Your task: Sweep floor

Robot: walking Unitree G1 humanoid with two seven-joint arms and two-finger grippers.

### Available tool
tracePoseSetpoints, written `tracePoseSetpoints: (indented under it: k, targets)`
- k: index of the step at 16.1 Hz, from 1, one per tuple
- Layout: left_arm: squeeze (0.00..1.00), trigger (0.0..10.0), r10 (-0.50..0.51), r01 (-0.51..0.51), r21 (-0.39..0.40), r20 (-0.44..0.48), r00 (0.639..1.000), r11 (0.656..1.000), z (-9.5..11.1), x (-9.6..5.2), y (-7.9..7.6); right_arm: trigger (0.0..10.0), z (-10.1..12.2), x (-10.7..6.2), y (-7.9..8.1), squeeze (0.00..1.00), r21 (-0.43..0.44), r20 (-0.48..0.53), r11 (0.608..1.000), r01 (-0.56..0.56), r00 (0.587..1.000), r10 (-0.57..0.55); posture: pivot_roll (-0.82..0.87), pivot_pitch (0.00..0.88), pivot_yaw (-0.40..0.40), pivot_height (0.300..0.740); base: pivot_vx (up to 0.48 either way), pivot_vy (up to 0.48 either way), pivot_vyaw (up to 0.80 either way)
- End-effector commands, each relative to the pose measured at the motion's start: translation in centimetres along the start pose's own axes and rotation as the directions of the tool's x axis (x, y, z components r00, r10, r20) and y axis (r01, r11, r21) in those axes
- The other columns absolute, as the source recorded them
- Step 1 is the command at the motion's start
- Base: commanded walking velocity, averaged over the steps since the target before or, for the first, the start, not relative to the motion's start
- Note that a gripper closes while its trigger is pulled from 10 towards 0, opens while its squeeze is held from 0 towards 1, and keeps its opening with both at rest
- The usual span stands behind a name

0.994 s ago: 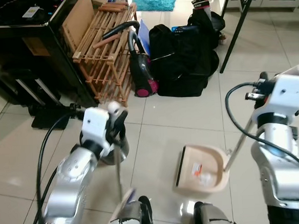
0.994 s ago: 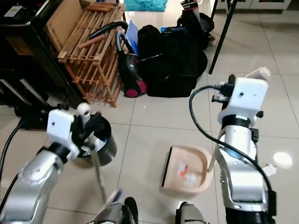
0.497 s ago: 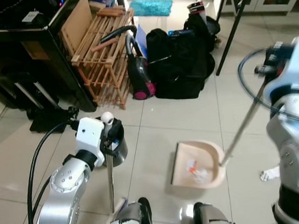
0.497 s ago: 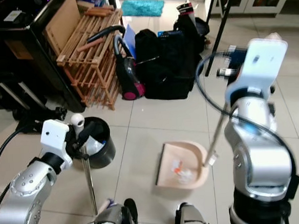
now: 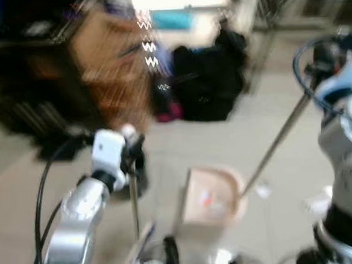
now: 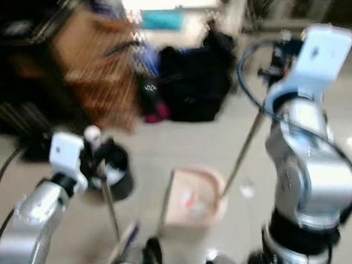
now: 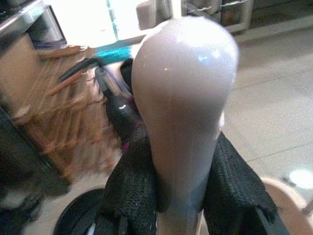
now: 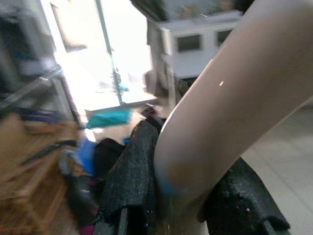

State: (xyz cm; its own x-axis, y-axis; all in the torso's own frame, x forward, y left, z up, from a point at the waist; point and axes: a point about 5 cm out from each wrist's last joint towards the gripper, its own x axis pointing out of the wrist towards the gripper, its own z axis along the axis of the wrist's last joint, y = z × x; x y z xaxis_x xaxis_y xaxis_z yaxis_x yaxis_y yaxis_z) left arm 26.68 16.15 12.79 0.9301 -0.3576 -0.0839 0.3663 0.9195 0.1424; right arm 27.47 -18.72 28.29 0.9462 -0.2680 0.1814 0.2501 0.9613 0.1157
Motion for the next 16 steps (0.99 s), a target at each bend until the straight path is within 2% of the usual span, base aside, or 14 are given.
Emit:
tracePoseSetpoints:
  k: [1, 15, 16]
  targets:
    - [0.00, 10.0, 0.016, -0.016, 0.029, -0.004, 1.000, 0.999, 0.2, -0.2, 0.6, 10.0, 1.2, -0.4, 0.7, 0.00, 0.043, 0.043, 0.998, -0.042, 0.998, 0.040, -0.05, 0.116, 0.078, 0.740, 0.000, 0.274, 0.00]
    - [0.00, 10.0, 0.020, -0.020, 0.028, -0.005, 1.000, 0.999, 0.0, -0.2, 0.4, 10.0, 3.2, 0.1, 0.8, 0.00, 0.058, 0.065, 0.995, -0.078, 0.995, 0.074, -0.05, 0.099, 0.064, 0.740, 0.000, 0.275, 0.00]
    - [0.00, 10.0, 0.004, -0.003, 0.051, -0.011, 1.000, 0.999, -0.1, -0.1, 0.3, 10.0, 3.2, 0.2, 0.8, 0.00, 0.059, 0.064, 0.995, -0.078, 0.995, 0.074, -0.05, 0.100, 0.062, 0.740, 0.000, 0.000, 0.00]
